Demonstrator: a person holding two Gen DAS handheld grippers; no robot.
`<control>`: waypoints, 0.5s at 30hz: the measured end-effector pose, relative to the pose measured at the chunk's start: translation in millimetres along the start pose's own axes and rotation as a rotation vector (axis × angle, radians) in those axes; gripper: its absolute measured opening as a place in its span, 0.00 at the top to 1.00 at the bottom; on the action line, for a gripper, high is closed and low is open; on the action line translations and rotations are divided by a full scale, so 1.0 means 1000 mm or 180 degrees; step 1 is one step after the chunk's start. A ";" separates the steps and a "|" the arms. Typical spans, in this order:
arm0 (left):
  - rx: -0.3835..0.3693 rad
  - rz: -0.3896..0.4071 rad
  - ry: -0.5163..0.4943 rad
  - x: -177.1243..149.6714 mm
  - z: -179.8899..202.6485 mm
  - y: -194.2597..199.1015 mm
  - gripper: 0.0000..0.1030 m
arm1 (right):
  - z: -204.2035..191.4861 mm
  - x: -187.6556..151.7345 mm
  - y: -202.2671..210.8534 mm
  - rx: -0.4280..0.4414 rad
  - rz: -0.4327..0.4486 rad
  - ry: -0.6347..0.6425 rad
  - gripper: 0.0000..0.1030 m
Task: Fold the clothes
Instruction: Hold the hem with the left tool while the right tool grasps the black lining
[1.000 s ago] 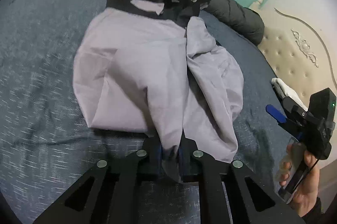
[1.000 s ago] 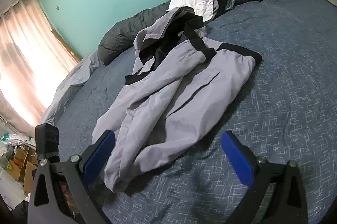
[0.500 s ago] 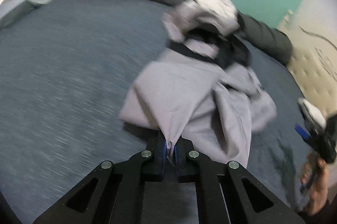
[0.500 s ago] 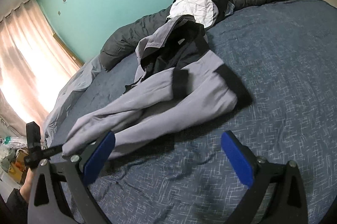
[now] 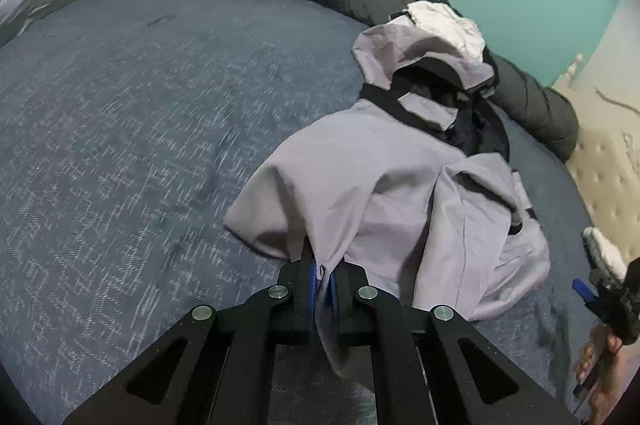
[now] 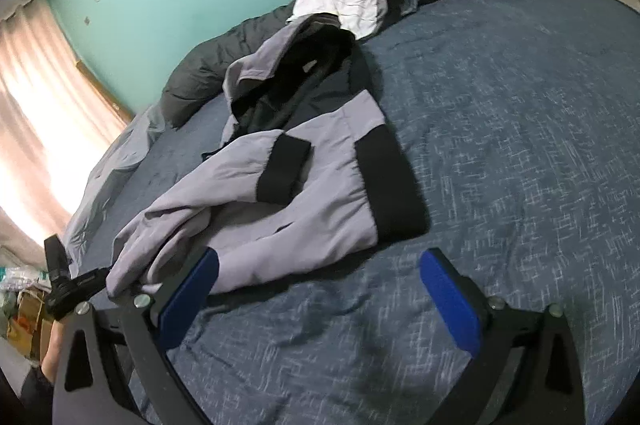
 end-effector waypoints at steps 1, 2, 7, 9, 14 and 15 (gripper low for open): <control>-0.0019 0.0004 0.0010 0.001 0.001 0.000 0.95 | 0.000 0.007 -0.004 -0.0003 -0.0003 0.0044 0.02; -0.0037 0.0008 0.0019 0.002 0.001 0.000 0.95 | 0.000 0.014 -0.008 -0.0005 -0.0015 0.0111 0.02; -0.0087 0.0059 0.0043 0.013 0.008 -0.006 0.95 | 0.005 0.061 -0.049 -0.0160 -0.0277 0.0384 0.02; -0.0101 0.0082 0.0044 0.017 0.009 -0.005 0.95 | 0.011 0.080 -0.070 -0.0180 -0.0408 0.0393 0.02; -0.0109 0.0101 0.0058 0.023 0.008 -0.007 0.95 | 0.027 0.109 -0.114 -0.0351 -0.0541 0.0472 0.02; -0.0116 0.0106 0.0075 0.024 0.007 -0.007 0.95 | 0.028 0.115 -0.120 -0.0358 -0.0541 0.0468 0.02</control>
Point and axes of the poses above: each gripper's, at about its wrist camera, not at the fingertips, and y roughly against the way its jaws point, z to its right, x to its top, the point moved 8 cm from there along -y, roughly the way its jaws point, and after that the axes turned 4 degrees about -x, right-handed, at the moved point
